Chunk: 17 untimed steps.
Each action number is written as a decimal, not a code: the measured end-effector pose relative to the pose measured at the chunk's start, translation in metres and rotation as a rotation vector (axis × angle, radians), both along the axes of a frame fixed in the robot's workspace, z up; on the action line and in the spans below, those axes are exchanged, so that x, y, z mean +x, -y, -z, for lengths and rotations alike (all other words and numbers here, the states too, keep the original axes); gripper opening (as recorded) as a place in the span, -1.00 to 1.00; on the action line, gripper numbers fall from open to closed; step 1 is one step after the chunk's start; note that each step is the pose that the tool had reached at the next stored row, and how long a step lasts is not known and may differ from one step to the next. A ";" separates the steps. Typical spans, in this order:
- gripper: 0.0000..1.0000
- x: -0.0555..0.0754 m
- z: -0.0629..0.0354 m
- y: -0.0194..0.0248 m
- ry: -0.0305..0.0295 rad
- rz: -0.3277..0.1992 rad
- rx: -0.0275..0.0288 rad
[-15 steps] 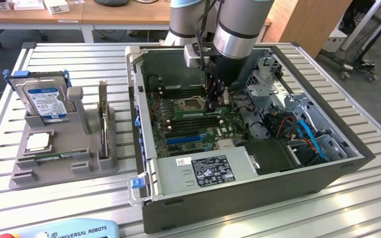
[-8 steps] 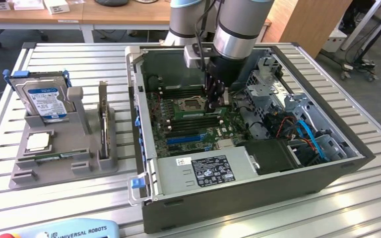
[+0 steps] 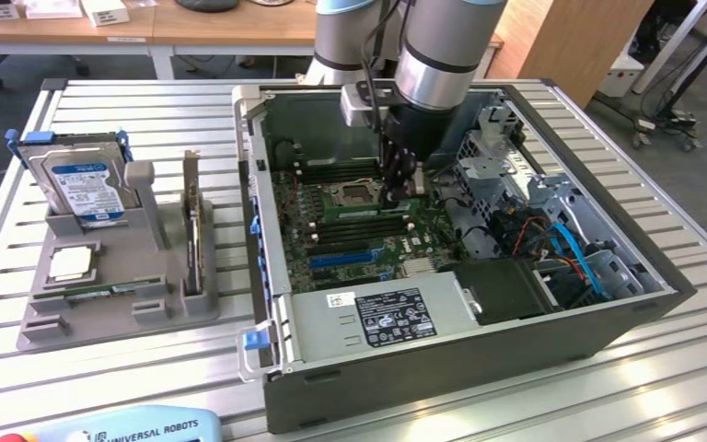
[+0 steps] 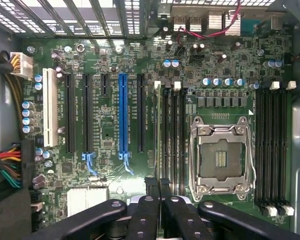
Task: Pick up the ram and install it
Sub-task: 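Insert the ram into the slot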
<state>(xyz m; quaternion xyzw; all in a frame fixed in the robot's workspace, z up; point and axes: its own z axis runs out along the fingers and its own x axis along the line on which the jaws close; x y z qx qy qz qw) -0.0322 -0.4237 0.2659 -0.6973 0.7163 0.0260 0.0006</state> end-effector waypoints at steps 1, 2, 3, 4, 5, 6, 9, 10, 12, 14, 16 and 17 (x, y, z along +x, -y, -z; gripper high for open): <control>-0.76 0.000 0.0001 -0.0003 0.0000 0.000 0.0001; -0.76 0.000 0.0002 -0.0003 0.0000 0.000 0.0001; -0.76 0.000 0.0001 -0.0003 0.0000 0.000 -0.0002; -0.76 0.000 0.0001 -0.0002 0.0000 0.000 -0.0005; -0.76 0.000 0.0001 -0.0002 -0.0001 0.000 -0.0008; -0.76 0.000 0.0002 -0.0003 0.0000 -0.002 -0.0009; -0.76 0.000 0.0003 -0.0003 0.0000 -0.020 -0.0009; -0.76 0.000 0.0003 -0.0003 0.0000 -0.026 -0.0008; -0.76 0.000 0.0004 -0.0003 0.0000 -0.028 -0.0009; -0.76 0.000 0.0008 -0.0004 0.0001 -0.029 -0.0011; -0.76 0.000 0.0024 -0.0003 0.0002 -0.029 -0.0012; -0.76 0.000 0.0032 -0.0003 0.0002 -0.029 -0.0014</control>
